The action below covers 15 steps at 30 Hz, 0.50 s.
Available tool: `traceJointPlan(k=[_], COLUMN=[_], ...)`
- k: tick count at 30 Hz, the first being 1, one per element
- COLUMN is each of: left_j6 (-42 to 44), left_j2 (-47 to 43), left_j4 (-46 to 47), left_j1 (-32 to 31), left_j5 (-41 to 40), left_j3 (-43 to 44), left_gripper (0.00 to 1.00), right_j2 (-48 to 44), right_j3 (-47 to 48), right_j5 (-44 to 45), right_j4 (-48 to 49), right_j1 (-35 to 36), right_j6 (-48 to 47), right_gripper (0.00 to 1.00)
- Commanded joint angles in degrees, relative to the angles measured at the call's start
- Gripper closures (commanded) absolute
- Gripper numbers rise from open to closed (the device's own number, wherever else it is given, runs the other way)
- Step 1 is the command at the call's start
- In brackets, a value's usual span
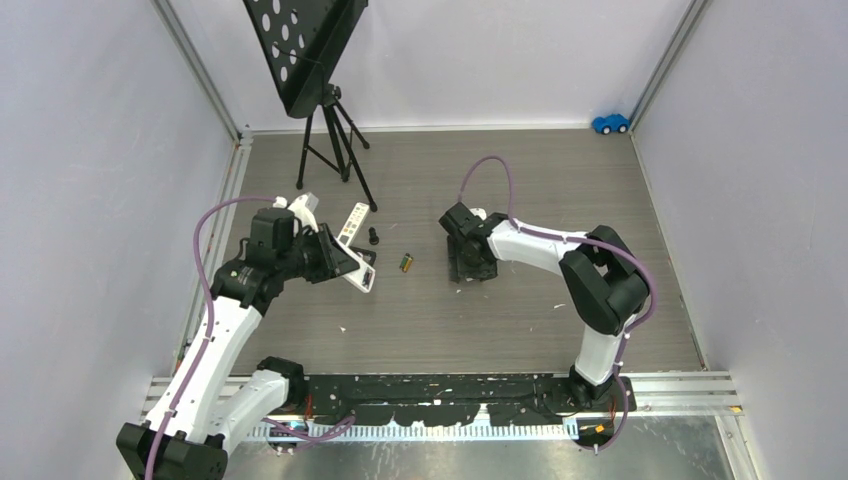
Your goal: Load the batteries into the remote control
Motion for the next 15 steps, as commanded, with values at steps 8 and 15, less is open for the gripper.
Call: traceJointPlan(k=[8,15], left_j6=[0.0,0.1], left_j2=[-0.5,-0.3], left_j4=[3.2,3.3], left_j1=[0.1,0.1], left_j5=[0.8,0.8], left_j3=[0.0,0.0], left_gripper=[1.0,1.0], right_j2=[-0.8,-1.8], right_j3=[1.6,4.0], right_j5=[0.6,7.9], right_j4=[2.0,-5.3], right_j1=[2.7,2.3], right_j6=[1.9,3.7], right_gripper=[0.37,0.24])
